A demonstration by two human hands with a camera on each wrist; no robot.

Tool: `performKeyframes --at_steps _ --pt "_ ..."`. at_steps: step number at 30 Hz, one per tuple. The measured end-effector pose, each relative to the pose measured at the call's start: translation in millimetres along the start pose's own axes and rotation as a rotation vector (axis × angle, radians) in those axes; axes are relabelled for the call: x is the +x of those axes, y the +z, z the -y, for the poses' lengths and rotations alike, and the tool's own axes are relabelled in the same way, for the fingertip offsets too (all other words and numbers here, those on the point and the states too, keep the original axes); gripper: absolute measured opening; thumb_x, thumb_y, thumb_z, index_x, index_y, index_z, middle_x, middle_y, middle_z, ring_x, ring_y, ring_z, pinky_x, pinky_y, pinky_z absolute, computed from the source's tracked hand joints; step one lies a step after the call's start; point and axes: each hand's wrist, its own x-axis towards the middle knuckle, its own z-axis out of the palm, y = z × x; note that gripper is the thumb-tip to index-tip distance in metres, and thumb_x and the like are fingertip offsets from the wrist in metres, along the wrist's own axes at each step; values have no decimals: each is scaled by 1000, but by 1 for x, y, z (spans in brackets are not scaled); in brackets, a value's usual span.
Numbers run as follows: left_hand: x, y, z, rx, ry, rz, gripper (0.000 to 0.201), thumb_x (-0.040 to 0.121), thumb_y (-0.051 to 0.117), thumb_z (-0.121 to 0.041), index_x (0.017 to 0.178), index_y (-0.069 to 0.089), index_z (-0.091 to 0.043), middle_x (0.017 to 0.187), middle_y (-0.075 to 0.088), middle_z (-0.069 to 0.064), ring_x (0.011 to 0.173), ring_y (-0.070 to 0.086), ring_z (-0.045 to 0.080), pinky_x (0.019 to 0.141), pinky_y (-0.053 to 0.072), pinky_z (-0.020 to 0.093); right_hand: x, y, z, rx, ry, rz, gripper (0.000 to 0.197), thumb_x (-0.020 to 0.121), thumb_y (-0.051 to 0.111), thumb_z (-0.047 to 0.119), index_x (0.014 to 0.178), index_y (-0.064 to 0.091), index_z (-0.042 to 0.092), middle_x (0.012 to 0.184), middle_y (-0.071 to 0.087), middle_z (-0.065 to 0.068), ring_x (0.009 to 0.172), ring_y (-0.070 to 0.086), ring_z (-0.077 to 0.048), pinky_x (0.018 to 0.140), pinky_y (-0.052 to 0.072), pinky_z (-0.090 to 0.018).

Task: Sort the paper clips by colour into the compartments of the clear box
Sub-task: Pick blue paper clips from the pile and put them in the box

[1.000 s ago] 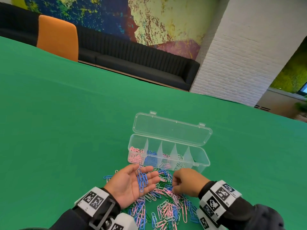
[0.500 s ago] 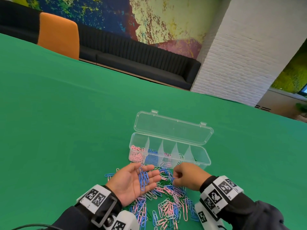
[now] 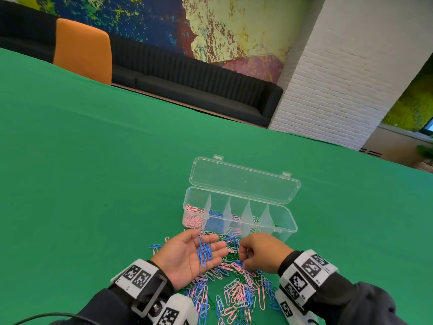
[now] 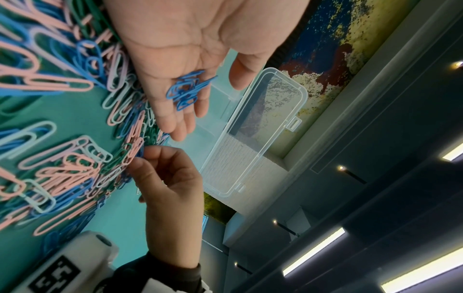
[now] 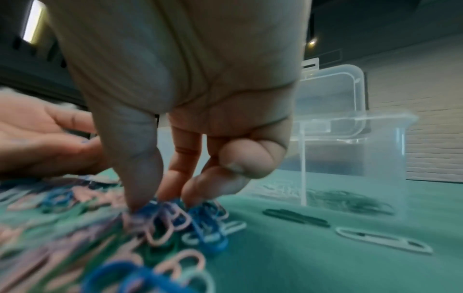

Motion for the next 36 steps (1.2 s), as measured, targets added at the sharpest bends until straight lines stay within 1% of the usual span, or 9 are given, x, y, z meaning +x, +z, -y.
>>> performKeyframes --at_steps 6,11,15,18,21,25,29,32,36 --pt "1 -1 0 1 2 -5 44 97 35 -23 113 54 13 112 61 34 83 69 39 62 57 43 7 10 1 -147 4 -20 31 83 53 11 62 38 27 70 47 9 78 48 -14 71 38 -22" --pt "0 0 0 8 3 -7 43 97 35 -23 114 54 12 113 60 34 82 69 39 63 57 42 8 7 0 -112 22 5 29 83 49 9 61 38 23 66 44 7 75 47 -16 68 40 -23" --pt "1 -1 0 0 -1 -5 44 97 35 -23 115 54 12 113 61 34 83 69 39 63 57 42 4 -2 -3 -9 39 34 27 84 53 10 62 43 23 67 48 7 70 49 -12 66 44 -21" --pt "2 -1 0 9 -1 -9 43 97 35 -23 114 54 12 113 61 34 82 69 39 62 57 42 -4 -16 4 183 -32 -13 25 86 60 13 65 49 24 63 50 12 55 45 1 55 39 -10" --pt "3 -2 0 -2 -6 -11 43 97 36 -23 112 54 12 111 61 34 81 69 39 63 57 43 -10 -30 13 443 -88 -92 15 87 64 15 75 57 22 61 53 12 46 44 6 48 36 -8" --pt "2 -1 -1 -14 -7 -9 43 97 35 -23 110 55 12 108 63 33 80 69 40 62 57 43 -6 -27 6 138 14 -79 10 86 62 17 92 65 10 84 63 2 71 52 -7 72 46 -21" --pt "2 -1 -1 -18 -7 -4 44 97 34 -23 111 55 12 110 62 33 82 69 40 62 57 42 -4 -9 0 -63 88 47 16 86 58 14 99 66 8 100 68 -5 82 53 -11 82 48 -26" --pt "2 0 0 -25 -3 -4 42 96 35 -23 109 55 12 105 64 32 79 69 39 60 57 42 -2 1 0 -59 107 58 5 85 63 17 80 60 18 89 61 2 81 52 -12 77 46 -25" --pt "2 0 0 -22 2 -4 42 96 35 -23 108 55 11 103 64 32 77 70 38 59 57 42 3 8 0 -75 105 9 29 84 63 21 65 43 27 85 56 5 80 50 -13 72 40 -22"
